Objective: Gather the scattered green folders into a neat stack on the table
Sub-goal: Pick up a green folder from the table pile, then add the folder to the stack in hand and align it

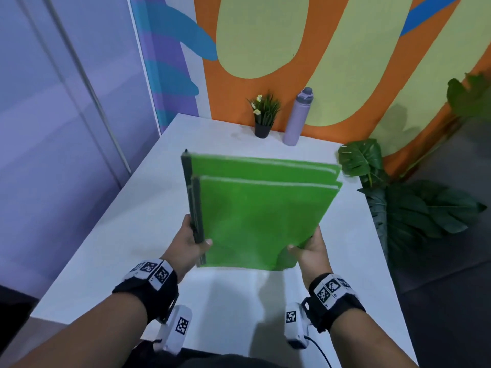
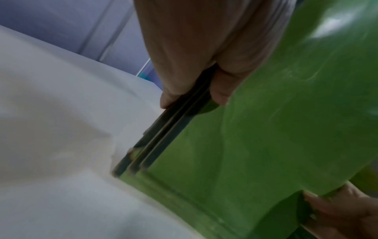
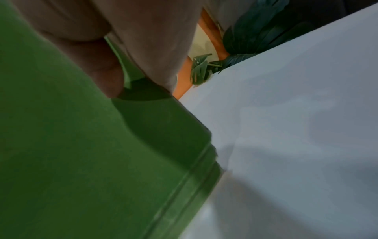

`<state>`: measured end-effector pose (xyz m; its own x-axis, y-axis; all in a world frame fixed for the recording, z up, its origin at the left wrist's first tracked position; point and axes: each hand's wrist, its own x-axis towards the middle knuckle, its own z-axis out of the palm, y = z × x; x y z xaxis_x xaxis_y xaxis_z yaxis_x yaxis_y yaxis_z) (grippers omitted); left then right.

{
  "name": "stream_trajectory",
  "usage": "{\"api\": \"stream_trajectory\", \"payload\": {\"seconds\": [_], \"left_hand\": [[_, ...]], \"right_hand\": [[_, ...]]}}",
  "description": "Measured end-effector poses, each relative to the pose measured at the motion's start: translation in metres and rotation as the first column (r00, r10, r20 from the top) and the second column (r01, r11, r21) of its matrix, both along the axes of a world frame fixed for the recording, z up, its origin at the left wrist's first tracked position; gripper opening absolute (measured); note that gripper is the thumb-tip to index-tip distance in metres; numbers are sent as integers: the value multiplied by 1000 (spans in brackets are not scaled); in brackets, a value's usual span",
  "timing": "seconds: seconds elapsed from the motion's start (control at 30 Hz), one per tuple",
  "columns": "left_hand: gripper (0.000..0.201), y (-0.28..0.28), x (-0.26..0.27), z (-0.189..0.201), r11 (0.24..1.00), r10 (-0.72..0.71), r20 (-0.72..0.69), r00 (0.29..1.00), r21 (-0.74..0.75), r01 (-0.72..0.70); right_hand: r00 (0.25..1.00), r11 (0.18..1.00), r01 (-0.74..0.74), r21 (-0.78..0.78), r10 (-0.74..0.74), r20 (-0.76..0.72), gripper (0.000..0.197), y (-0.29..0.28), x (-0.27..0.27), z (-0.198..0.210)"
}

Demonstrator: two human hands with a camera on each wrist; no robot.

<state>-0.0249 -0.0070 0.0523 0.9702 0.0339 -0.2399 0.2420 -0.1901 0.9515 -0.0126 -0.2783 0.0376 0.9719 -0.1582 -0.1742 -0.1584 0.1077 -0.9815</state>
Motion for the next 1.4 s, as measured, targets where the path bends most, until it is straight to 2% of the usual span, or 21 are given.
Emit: {"api": "stream_trajectory", "payload": {"seconds": [0.1,0.23,0.3,0.37,0.47,0.63,0.7,0.77,0.9,1.13,1.23,1.33,1.4], "left_hand": [[71,-6,-1,4,987,40,52,998,-154,-32],[84,-11,5,24,961,105,182,978,-272,-53],[88,-10,7,35,949,132,237,962,-310,-53],[89,-11,7,45,955,124,286,950,-295,-36],[84,-14,6,49,963,111,309,945,-270,-25],[54,-18,3,38,966,166,281,945,-240,-98],[48,-18,1,33,965,160,261,952,-242,-96],[48,-20,-4,28,966,175,256,951,-233,-115],[59,-20,-9,20,968,220,284,933,-185,-172],[47,-14,-2,12,985,131,234,964,-142,-99],[57,-5,-2,-4,994,36,142,989,-103,-22],[62,3,-10,-35,998,-44,34,998,42,43],[50,7,-18,-57,987,-62,-25,998,148,65]], "right_hand": [[999,1000,4,17,-5,51,81,0,-2,12],[963,999,0,49,-13,269,95,-3,0,50],[926,1000,-3,-27,13,377,98,-7,3,66],[895,986,-7,-164,79,440,93,-9,6,75],[870,955,24,-296,125,476,75,-5,7,77],[863,949,71,-308,97,495,42,2,2,72],[860,949,76,-306,93,502,32,0,1,68],[852,946,84,-312,94,515,32,-1,0,65],[840,937,94,-336,106,533,44,0,-1,61],[931,992,37,-125,11,366,44,2,-2,47],[968,970,49,-239,14,252,27,2,-5,28],[994,930,-28,-367,63,84,12,-1,-16,1],[997,906,-67,-418,70,-7,13,-2,-25,-16]]}}
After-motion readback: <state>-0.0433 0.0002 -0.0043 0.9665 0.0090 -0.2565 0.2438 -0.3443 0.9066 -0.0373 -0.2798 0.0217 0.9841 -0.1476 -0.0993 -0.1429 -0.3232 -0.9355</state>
